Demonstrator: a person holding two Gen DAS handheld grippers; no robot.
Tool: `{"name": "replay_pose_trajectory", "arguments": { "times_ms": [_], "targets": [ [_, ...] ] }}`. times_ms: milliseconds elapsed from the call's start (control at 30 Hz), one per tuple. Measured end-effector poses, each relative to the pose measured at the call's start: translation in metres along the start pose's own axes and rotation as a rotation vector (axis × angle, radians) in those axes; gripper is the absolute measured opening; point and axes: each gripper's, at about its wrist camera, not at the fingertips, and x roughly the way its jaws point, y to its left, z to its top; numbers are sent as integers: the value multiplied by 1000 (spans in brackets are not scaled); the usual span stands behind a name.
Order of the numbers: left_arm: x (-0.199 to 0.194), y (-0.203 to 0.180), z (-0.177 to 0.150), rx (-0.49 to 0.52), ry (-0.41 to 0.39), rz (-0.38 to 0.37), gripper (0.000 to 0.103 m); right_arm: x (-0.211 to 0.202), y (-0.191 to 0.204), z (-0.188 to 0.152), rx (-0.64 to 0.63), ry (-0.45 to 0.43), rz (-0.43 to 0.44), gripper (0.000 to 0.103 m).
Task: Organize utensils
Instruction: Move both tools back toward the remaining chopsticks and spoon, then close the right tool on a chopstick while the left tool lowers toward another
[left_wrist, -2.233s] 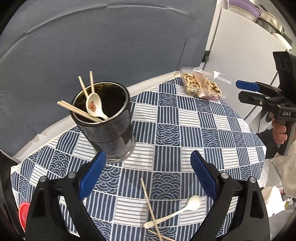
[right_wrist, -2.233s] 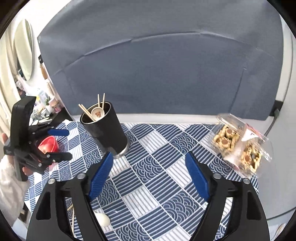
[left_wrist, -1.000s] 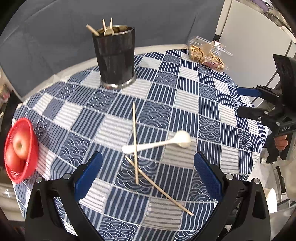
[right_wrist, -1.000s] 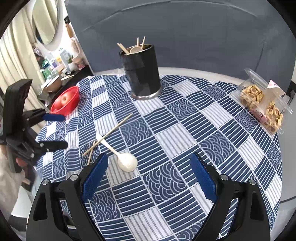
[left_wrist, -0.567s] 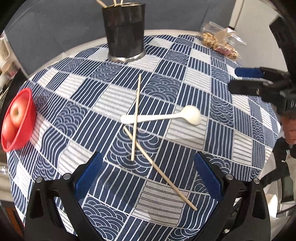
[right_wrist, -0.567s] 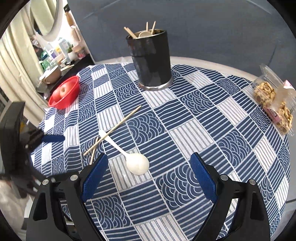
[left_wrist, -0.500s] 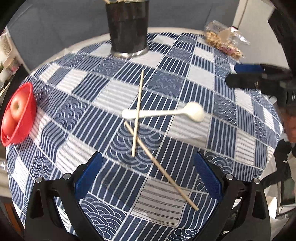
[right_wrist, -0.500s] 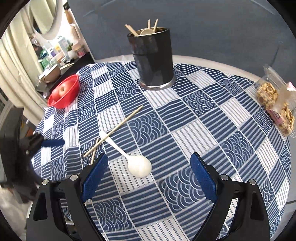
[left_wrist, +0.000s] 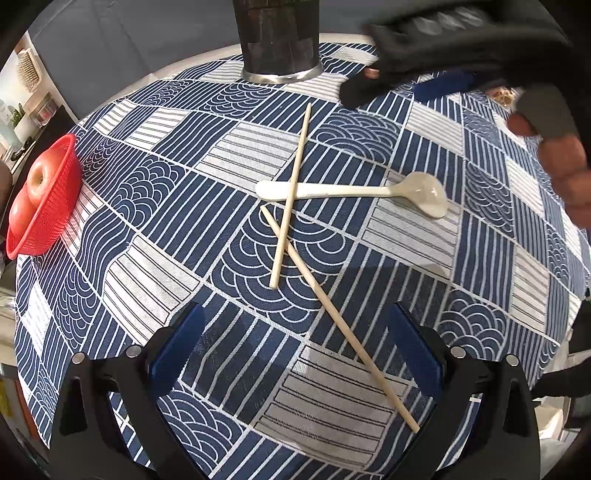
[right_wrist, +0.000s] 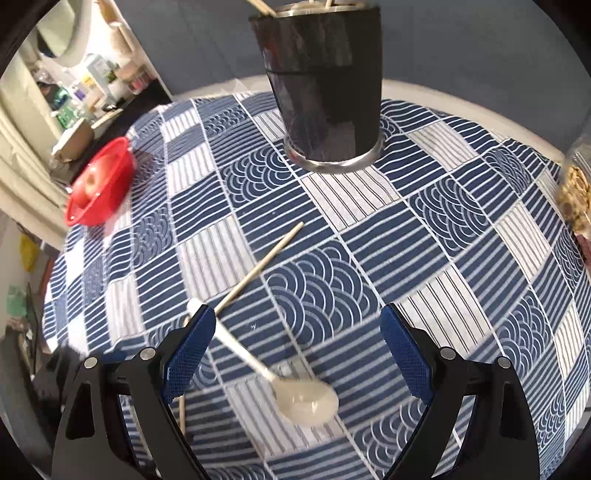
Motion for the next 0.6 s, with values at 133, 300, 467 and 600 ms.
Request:
{"name": "replay_pose_trajectory", "arguments": {
  "times_ms": [133, 300, 467, 600],
  "targets": [
    [12, 3, -5, -7, 31, -6, 98, 19, 2, 15, 15, 25, -22, 86],
    [13, 12, -8, -71, -1, -8, 98, 40, 1, 29, 55, 50, -37, 87],
    [11, 12, -11, -85, 1, -5, 99, 63, 0, 29, 91, 104, -121, 91],
    [12, 11, -9, -85, 49, -6, 99, 69, 12, 23, 45, 96, -198, 96]
  ]
}}
